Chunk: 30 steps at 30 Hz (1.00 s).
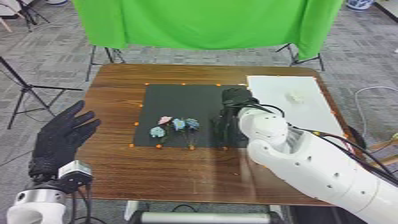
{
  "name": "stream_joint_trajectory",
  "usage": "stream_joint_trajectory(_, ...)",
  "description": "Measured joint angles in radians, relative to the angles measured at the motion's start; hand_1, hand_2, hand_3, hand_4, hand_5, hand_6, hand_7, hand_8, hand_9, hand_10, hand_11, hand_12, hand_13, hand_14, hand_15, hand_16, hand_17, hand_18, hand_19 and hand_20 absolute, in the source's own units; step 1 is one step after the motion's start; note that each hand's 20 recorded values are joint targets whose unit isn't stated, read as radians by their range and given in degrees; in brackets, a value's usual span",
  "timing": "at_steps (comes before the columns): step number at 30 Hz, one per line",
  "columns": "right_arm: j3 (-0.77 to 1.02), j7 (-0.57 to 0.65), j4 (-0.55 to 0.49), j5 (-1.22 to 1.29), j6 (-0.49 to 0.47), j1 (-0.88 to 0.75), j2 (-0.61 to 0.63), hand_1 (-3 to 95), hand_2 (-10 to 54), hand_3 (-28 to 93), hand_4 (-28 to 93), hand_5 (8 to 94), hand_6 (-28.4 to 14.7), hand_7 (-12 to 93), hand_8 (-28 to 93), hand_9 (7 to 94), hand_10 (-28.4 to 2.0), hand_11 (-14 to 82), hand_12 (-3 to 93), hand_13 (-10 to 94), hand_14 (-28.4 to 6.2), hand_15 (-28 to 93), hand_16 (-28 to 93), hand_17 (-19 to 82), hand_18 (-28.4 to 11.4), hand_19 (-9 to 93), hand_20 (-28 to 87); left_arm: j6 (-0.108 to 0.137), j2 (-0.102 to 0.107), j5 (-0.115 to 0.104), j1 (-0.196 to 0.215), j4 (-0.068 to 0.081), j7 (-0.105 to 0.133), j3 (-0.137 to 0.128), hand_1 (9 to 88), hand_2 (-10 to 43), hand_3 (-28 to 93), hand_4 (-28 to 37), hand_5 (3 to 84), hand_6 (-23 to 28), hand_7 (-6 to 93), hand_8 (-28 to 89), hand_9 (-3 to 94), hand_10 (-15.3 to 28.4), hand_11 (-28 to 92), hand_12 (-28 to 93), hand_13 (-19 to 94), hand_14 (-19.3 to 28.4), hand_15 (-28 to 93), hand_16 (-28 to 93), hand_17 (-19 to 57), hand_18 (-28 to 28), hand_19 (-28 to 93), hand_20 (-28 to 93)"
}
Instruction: Arrange flowers
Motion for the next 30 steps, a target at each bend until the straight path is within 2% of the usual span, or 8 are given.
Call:
stream_joint_trajectory(16,-0.001,-0.032,-0.018,-0.008,0.009,-0.018,-0.03,37.0,-9.3,91,-28,62.6,-3.4,25,-17,66.4,-15.9,34.5,14.8,68,-8.8,79,11,35,-22.9,93,39,0.0,0.0,0.0,0.0,0.0,-0.002,0.0,25.3,6.0,82,-18.4,39.0,10.6,13.4,-10,36.6,20.4,27,9,28,27.4,51,-10,-8.5,24.1,60,-6)
stream_joint_trajectory(19,-0.031,-0.004,-0.02,-0.008,0.027,-0.003,-0.022,32.4,-4.8,90,-27,62.9,-4.3,23,-16,66.4,-16.9,33.6,15.0,68,-9.5,80,11,36,-23.4,93,41,0.0,0.0,0.0,0.0,0.0,-0.002,0.0,25.3,5.9,82,-18.4,39.0,10.6,13.4,-10,36.6,20.3,27,9,28,27.4,51,-10,-8.5,24.2,60,-6)
stream_joint_trajectory(22,-0.037,0.032,-0.029,0.0,0.039,0.001,-0.009,30.4,-3.5,90,-27,62.5,-5.1,22,-15,66.1,-17.6,32.8,14.9,68,-10.2,80,11,36,-23.7,93,42,0.0,0.0,0.001,0.001,0.0,-0.003,0.001,25.3,6.0,82,-18.4,39.0,10.6,13.4,-10,36.7,20.4,27,9,28,27.3,51,-10,-8.5,24.2,60,-6)
stream_joint_trajectory(30,0.05,0.039,-0.057,0.051,0.089,-0.047,0.031,21.3,5.5,90,-24,60.5,-6.3,20,-14,65.6,-19.3,29.6,14.5,67,-11.7,80,11,35,-24.7,93,44,-0.001,0.0,0.002,0.007,0.0,-0.014,-0.002,25.4,6.0,82,-18.5,39.0,10.6,13.6,-10,36.6,20.4,27,9,28,27.4,51,-10,-8.5,24.2,60,-6)
